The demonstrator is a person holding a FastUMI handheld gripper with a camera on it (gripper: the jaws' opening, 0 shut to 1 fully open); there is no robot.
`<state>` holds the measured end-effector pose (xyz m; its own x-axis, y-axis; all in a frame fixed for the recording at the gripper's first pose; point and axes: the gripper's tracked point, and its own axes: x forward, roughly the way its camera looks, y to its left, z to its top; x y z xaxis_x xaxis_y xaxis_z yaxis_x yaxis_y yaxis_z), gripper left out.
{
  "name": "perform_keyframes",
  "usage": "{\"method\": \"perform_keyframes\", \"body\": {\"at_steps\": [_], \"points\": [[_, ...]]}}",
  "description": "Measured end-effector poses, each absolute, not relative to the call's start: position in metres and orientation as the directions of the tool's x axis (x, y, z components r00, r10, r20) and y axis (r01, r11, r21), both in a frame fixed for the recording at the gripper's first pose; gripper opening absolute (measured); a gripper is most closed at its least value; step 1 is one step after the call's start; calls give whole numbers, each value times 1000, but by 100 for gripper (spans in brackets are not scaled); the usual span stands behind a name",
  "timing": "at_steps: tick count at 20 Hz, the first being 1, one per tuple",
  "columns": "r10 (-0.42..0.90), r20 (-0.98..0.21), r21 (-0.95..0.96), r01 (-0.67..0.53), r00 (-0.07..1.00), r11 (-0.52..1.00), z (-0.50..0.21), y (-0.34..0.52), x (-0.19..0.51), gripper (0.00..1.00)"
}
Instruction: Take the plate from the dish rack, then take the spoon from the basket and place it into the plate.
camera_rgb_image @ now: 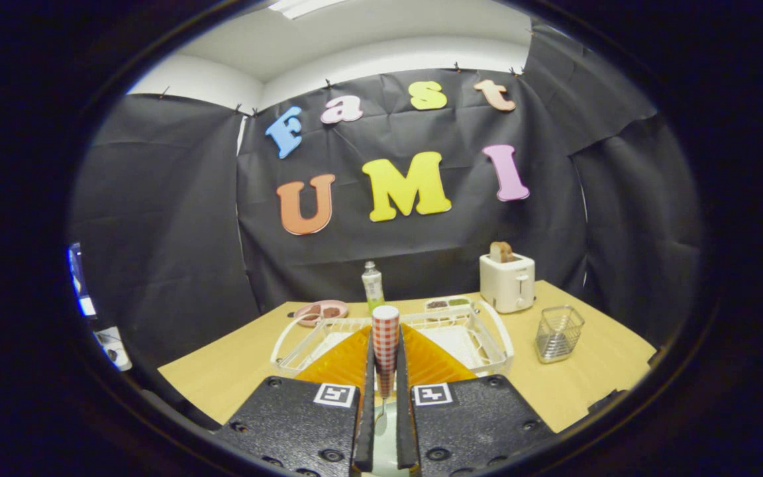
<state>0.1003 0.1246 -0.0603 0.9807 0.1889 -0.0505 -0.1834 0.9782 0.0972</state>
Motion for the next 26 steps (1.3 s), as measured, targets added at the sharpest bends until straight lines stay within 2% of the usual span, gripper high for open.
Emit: {"method": "perform_keyframes", "body": {"at_steps": [4, 8, 10, 11, 12, 14, 17, 19, 20, 25, 26], "points": [[201, -96, 76, -194, 975, 978, -91, 138, 102, 20], [187, -91, 75, -180, 978, 981, -99, 130, 102, 21], [159, -71, 61, -155, 985, 986, -96, 117, 101, 26], [138, -72, 56, -134, 988, 989, -97, 109, 101, 35], [133, -75, 64, -128, 988, 990, -98, 104, 98, 40], [136, -75, 90, -129, 988, 988, -96, 94, 92, 40], [103, -74, 72, -98, 992, 993, -91, 72, 84, 50], [80, -71, 64, -75, 994, 995, -86, 57, 78, 52], [82, -72, 67, -78, 994, 995, -83, 54, 74, 55], [62, -55, 53, -59, 997, 997, -67, 27, 55, 94], [54, -44, 40, -52, 998, 998, -64, 22, 52, 96]]}}
